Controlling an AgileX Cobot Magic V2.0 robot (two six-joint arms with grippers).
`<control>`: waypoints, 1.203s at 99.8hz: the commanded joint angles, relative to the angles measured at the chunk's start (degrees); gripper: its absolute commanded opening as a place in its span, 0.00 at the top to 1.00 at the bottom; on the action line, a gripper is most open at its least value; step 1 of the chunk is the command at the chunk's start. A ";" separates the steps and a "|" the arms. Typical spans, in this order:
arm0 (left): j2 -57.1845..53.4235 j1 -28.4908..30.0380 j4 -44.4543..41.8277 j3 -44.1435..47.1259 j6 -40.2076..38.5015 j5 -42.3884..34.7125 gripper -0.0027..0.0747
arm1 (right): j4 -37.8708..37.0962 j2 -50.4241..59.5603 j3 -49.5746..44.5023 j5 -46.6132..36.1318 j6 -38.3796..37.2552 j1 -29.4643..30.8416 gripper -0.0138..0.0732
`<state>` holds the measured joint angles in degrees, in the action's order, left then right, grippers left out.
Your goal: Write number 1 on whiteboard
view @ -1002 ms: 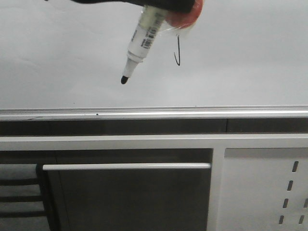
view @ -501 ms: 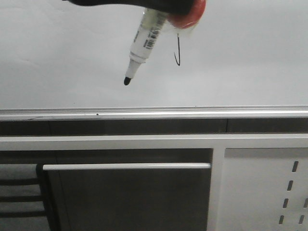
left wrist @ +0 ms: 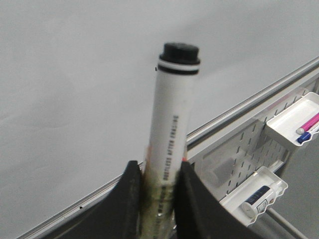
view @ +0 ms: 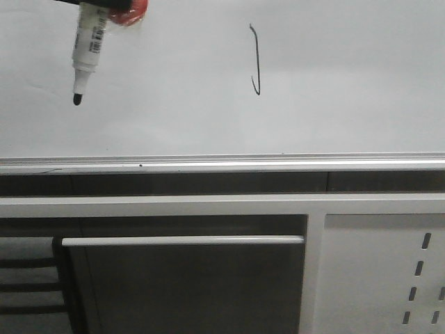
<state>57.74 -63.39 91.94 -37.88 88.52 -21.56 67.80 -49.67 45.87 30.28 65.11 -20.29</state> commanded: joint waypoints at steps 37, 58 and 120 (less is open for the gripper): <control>3.41 -0.12 -2.67 -1.39 -0.60 19.30 0.99 | 6.50 -3.99 3.42 12.40 -0.10 0.46 0.52; 4.34 -0.12 -2.92 -1.39 -0.60 20.47 0.99 | 5.67 -6.16 5.22 16.43 -0.11 0.46 0.52; 4.34 -0.12 -3.93 -1.39 -0.39 23.24 0.99 | 5.56 -10.58 5.47 22.48 -0.21 -0.23 0.59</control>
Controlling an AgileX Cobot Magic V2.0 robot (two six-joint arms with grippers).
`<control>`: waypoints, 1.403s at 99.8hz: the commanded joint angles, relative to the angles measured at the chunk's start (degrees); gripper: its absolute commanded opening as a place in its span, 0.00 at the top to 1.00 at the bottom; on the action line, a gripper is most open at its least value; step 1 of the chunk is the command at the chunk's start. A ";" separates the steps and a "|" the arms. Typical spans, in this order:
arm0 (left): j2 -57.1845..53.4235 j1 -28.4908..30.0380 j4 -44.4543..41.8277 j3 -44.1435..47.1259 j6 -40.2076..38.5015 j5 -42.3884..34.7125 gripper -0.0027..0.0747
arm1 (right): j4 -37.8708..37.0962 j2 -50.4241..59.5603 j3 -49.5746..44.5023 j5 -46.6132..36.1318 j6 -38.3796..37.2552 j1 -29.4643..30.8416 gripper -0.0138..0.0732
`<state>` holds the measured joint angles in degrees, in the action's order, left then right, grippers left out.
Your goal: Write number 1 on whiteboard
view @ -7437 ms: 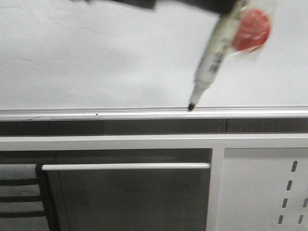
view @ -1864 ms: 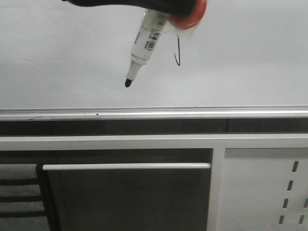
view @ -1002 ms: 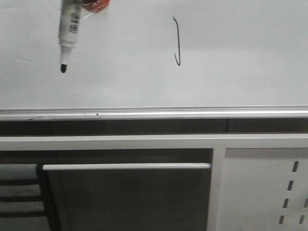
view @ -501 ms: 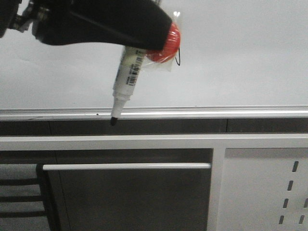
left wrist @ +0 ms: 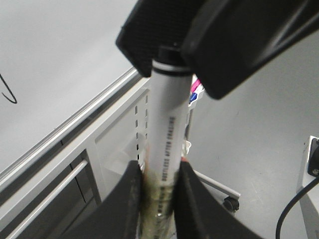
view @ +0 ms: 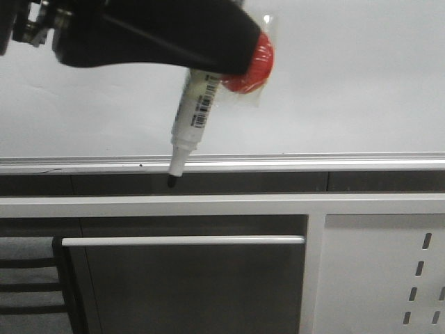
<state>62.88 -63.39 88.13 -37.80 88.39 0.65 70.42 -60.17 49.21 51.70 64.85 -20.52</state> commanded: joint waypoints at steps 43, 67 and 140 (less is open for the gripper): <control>-0.79 -0.12 -0.12 -1.48 -0.26 1.35 0.99 | 2.94 -1.02 2.13 2.76 0.25 0.00 0.92; -0.99 -0.12 -0.12 -1.48 -0.26 0.78 0.61 | 2.15 -1.02 2.13 -0.06 0.25 0.00 0.92; -1.12 -0.12 -0.12 -1.48 -0.26 -4.75 0.54 | 1.22 -0.89 2.13 -0.92 0.25 0.00 0.92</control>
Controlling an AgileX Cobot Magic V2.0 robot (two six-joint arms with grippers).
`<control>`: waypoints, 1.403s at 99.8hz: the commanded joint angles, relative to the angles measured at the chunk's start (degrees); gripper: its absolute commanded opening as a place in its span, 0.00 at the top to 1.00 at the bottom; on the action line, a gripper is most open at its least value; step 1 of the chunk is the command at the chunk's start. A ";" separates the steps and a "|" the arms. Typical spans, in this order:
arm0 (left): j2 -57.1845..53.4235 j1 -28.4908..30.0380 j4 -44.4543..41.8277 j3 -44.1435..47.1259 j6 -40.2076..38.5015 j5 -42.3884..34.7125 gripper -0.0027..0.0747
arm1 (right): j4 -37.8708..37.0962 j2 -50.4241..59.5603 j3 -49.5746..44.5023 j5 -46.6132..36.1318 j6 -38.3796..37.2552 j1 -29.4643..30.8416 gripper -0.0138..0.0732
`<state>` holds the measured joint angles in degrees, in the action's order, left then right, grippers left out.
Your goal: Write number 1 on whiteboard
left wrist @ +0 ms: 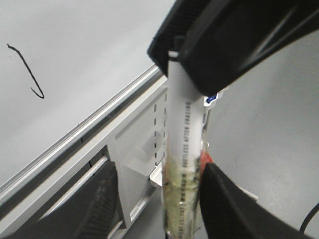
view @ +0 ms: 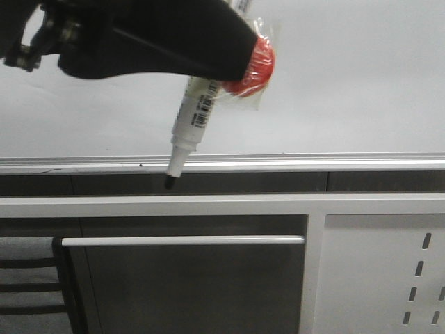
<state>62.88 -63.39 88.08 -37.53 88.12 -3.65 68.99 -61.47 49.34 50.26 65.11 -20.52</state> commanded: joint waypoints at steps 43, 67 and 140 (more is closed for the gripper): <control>-1.12 -0.12 -0.07 -1.75 0.01 -0.46 0.99 | 2.65 0.40 2.01 1.12 0.02 0.00 0.92; -1.34 -0.12 0.16 -1.75 0.01 -2.49 0.99 | 2.65 0.40 2.01 1.12 0.02 0.83 0.81; -1.34 -0.02 -22.67 -1.75 -28.13 -39.70 0.99 | 5.59 5.63 2.01 -1.38 -3.07 12.51 0.42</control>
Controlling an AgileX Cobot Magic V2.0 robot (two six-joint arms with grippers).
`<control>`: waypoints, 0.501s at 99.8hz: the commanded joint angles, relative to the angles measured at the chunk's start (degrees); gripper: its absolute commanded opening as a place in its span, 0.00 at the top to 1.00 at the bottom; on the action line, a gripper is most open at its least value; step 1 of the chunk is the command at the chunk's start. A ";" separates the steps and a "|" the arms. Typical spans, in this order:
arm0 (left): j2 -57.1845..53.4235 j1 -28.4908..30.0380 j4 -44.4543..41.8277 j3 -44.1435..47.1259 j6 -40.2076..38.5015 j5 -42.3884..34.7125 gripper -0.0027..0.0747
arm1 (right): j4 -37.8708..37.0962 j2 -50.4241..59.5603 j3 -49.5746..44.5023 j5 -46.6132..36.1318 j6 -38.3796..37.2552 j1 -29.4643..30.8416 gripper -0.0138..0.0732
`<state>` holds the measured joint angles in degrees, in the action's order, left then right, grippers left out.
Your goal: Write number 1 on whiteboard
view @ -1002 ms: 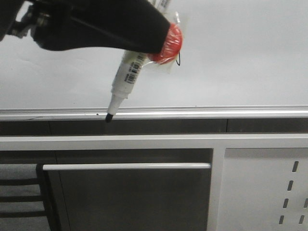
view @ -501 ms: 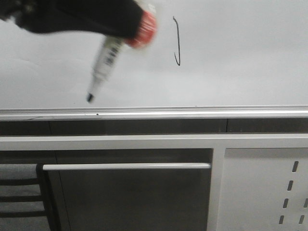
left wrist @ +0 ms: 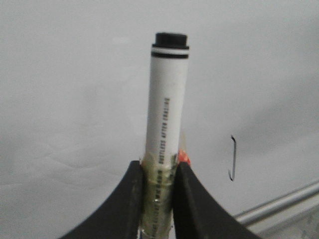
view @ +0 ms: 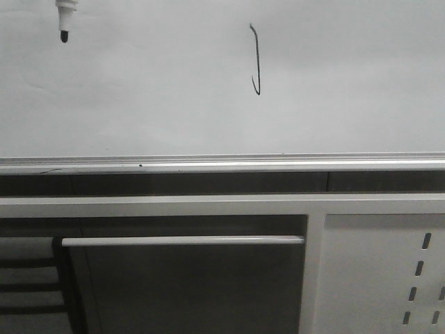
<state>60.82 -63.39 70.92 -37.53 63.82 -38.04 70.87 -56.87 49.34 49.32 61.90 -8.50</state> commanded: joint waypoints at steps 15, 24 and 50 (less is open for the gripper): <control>3.94 0.10 -9.72 -1.75 -7.08 -9.03 0.99 | 4.78 1.02 2.01 -0.35 0.13 0.49 0.42; 5.88 1.57 -9.88 -1.75 -10.35 -11.05 0.99 | 5.03 1.02 2.01 -0.35 0.13 0.49 0.42; 8.21 8.40 -16.84 -1.85 -22.68 -8.76 0.99 | 5.03 1.02 2.01 -0.35 0.13 0.49 0.42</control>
<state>69.87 -56.67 59.72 -37.53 45.61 -45.39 72.46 -56.87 49.34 49.32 61.77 -8.50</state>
